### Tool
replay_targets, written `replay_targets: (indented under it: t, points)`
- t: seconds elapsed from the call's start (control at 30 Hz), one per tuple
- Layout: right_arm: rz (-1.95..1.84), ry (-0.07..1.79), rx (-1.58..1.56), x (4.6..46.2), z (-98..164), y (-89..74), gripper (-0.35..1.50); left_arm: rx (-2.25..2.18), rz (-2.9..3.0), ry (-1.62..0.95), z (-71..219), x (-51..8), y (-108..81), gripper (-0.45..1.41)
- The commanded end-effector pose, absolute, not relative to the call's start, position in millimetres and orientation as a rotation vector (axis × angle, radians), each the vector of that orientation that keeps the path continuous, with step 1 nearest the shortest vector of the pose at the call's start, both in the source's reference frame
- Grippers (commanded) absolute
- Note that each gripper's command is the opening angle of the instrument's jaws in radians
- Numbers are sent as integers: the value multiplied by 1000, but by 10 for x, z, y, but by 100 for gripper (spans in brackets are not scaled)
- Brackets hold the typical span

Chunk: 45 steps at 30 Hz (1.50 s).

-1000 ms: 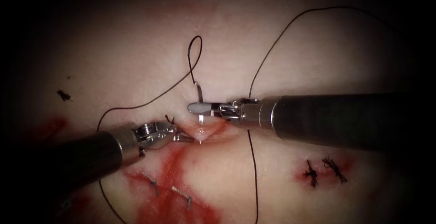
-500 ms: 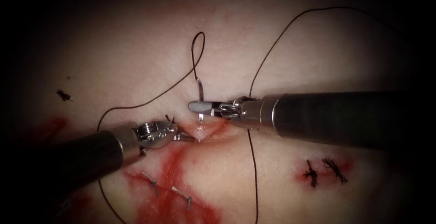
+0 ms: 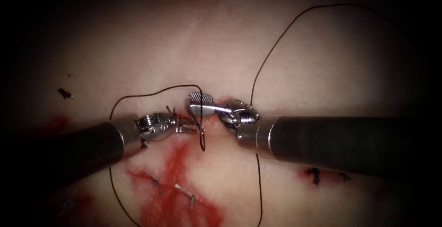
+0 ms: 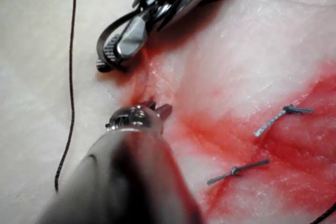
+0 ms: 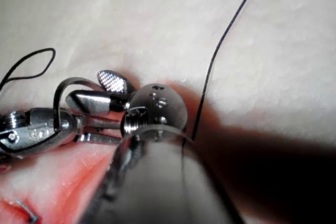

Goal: Wound Closure

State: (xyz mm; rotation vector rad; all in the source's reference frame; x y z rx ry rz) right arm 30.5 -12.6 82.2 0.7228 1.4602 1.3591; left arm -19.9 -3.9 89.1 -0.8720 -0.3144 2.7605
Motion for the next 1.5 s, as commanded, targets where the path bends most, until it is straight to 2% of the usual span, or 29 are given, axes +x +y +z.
replay_targets:
  t: [0.03,0.23,0.3,0.4,0.5,0.6,0.73,0.77,0.83,0.87,0.93,1.0,1.27,1.5]
  points:
    - [1321,1464,669,303,834,-115,148,-875,2762,-315,898,-204,-38,27]
    - [1132,1450,483,290,838,-88,148,-875,2762,-315,897,-204,-38,27]
    - [964,1295,356,284,833,-78,148,-876,2762,-315,897,-203,-39,27]
    - [832,1251,256,282,831,-73,146,-876,2762,-316,897,-203,-39,27]
    - [1030,1281,433,278,828,-81,148,-876,2763,-316,897,-203,-39,27]
    - [1036,1307,418,281,824,-85,148,-876,2763,-316,897,-203,-39,27]
    - [791,1321,248,284,817,-88,148,-876,2763,-315,897,-203,-39,27]
    - [609,1356,201,285,814,-88,138,-876,2763,-315,897,-203,-40,27]
    - [473,1382,164,286,812,-87,131,-877,2764,-315,897,-202,-40,27]
    - [387,1402,138,287,809,-85,136,-877,2764,-315,897,-202,-41,27]
    - [330,1404,82,286,806,-79,146,-877,2764,-315,897,-202,-41,27]
    - [319,1413,46,285,803,-73,148,-877,2764,-315,898,-202,-41,27]
    - [181,1494,-50,289,781,-60,148,-880,2764,-310,899,-202,-42,27]
    - [76,1533,-74,312,775,-69,148,-876,2766,-311,899,-202,-43,27]
